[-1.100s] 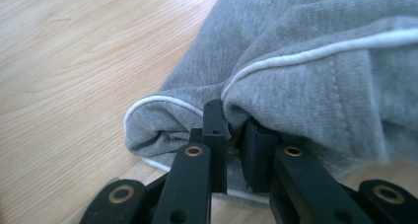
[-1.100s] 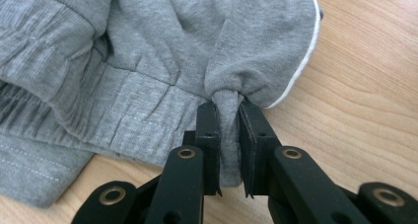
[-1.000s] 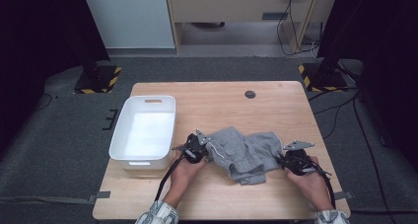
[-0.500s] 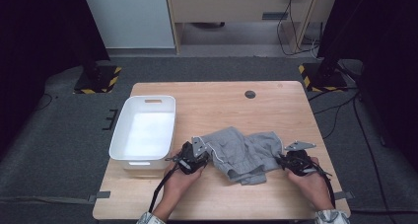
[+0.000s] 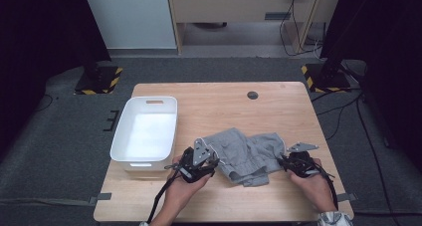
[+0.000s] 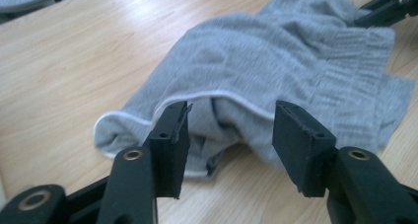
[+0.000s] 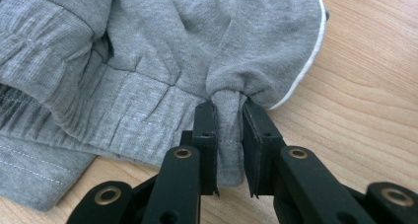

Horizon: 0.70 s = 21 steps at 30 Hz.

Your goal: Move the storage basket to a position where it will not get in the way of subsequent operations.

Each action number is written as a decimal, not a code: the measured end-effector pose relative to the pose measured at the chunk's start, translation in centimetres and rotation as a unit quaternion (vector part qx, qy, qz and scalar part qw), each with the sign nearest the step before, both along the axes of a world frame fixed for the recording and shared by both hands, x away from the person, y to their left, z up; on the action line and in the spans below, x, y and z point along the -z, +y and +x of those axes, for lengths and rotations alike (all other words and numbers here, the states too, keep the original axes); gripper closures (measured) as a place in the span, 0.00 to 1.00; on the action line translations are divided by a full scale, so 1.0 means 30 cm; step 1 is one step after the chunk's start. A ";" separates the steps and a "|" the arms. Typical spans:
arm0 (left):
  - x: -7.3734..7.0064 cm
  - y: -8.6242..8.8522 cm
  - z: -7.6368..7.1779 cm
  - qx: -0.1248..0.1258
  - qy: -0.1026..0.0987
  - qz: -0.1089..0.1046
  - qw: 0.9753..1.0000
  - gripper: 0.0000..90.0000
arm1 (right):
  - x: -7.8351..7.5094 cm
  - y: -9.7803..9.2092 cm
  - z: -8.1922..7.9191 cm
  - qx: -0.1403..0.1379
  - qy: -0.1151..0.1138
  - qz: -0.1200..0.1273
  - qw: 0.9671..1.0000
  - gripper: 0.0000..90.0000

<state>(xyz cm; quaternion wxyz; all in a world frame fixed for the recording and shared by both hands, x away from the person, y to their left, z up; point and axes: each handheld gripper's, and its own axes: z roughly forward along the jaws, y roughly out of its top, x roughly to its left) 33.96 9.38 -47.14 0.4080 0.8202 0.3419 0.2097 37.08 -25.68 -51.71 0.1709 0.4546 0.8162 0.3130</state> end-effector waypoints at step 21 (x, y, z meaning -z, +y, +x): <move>0.014 -0.022 0.054 0.005 0.003 0.038 0.999 0.91 | -0.051 0.008 -0.013 -0.019 -0.030 0.011 0.999 0.88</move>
